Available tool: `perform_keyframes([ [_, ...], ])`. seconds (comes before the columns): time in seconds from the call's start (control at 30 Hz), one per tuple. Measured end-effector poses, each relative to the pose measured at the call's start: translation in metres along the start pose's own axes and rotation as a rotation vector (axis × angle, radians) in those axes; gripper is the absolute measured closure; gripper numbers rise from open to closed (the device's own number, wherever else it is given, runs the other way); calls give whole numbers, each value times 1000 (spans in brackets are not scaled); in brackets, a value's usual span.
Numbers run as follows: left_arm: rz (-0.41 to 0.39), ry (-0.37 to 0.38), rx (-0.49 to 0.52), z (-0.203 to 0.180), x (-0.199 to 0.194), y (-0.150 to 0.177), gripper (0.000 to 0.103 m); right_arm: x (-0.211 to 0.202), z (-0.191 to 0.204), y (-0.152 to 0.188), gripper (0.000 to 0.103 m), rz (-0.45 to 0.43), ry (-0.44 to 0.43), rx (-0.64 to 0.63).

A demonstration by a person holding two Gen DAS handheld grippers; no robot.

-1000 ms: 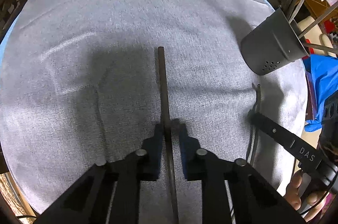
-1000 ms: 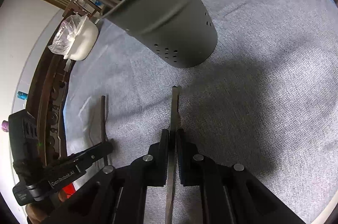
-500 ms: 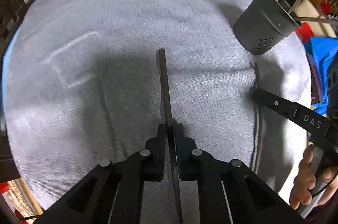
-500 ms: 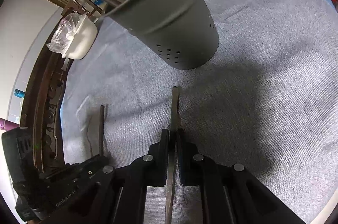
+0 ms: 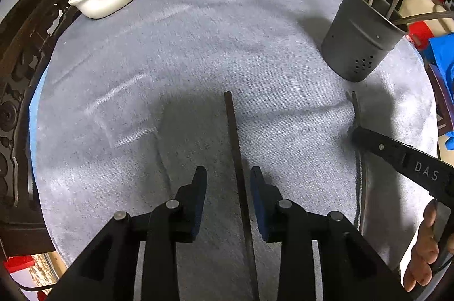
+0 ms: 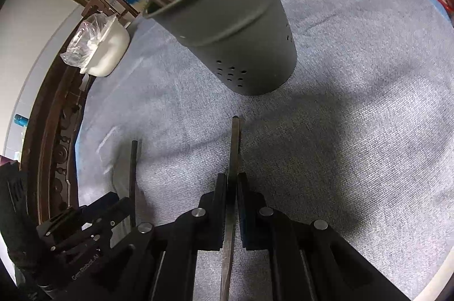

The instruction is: Organize utensils

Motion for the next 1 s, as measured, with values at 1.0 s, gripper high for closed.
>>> perform_keyframes([
  [1.0,124,65,-5,6,40,-31,36,15,14,-11,93,171,146,-86],
])
Point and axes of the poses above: each gripper's, at about its wrist camera, not at the fingertips, and x roughly the way its jaws point, z to its left, y to its underside, the point moved 7 cm from there along x, roughly the way its jaws point, and after that the axes turned 14 degrees about -x, right-handed, at the moved point
